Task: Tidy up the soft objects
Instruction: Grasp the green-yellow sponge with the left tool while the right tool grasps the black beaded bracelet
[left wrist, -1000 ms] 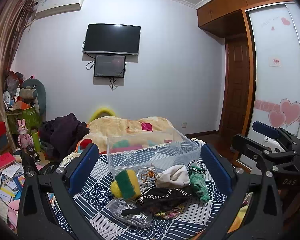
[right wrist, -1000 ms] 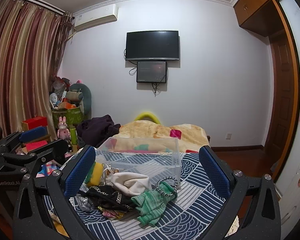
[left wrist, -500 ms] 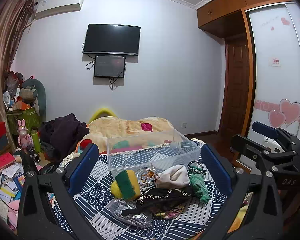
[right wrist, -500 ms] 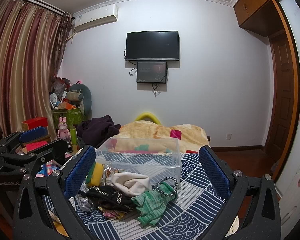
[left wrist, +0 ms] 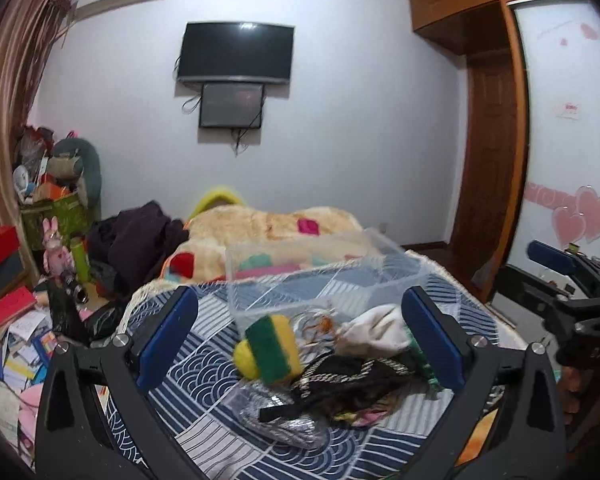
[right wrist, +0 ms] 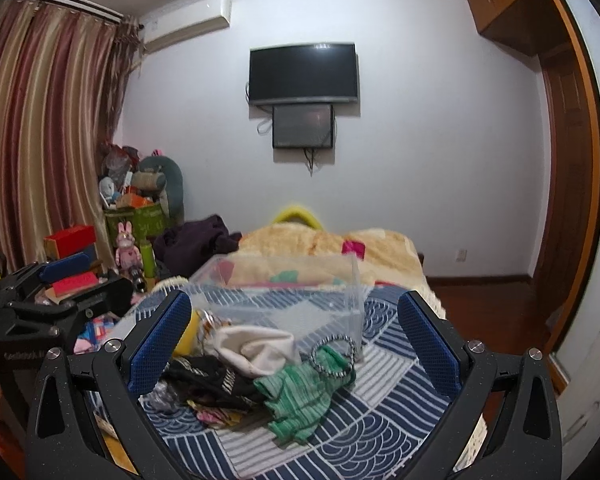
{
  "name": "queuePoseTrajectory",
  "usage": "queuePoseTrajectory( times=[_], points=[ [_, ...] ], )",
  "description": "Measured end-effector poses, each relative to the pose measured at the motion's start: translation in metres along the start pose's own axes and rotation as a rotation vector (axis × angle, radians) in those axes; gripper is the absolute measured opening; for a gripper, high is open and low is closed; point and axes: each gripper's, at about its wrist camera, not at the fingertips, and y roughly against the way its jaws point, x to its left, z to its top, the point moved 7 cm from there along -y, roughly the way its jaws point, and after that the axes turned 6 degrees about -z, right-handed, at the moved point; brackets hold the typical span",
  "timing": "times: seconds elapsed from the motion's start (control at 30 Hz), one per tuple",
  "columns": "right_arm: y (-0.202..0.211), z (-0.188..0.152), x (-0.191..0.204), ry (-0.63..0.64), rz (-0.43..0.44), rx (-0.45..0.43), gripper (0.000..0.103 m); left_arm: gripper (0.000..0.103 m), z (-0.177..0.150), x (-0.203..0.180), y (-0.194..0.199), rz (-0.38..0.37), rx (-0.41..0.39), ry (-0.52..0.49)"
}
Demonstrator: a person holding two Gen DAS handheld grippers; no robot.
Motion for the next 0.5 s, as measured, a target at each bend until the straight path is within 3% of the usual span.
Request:
queuePoseTrajectory(
  times=[0.1,0.17,0.37,0.5],
  points=[
    [-0.011,-0.011,-0.009,-0.016,-0.005,0.043,0.101,0.099,-0.009,0.013,-0.014,0.022,0.029,0.019],
    [-0.015,-0.017,-0.015,-0.026,-0.003,0.064,0.097,0.085,-0.015,0.019,-0.022,0.020,0.051,0.033],
    [-0.039,-0.037,-0.027,-0.040,-0.009,0.167,0.077,0.074,-0.032,0.033,-0.054,-0.021,0.130,0.099],
    [-0.056,-0.050,-0.036,-0.083,0.016,0.246,0.063,0.073,-0.048,0.039,-0.071,-0.024,0.179,0.135]
  ],
)
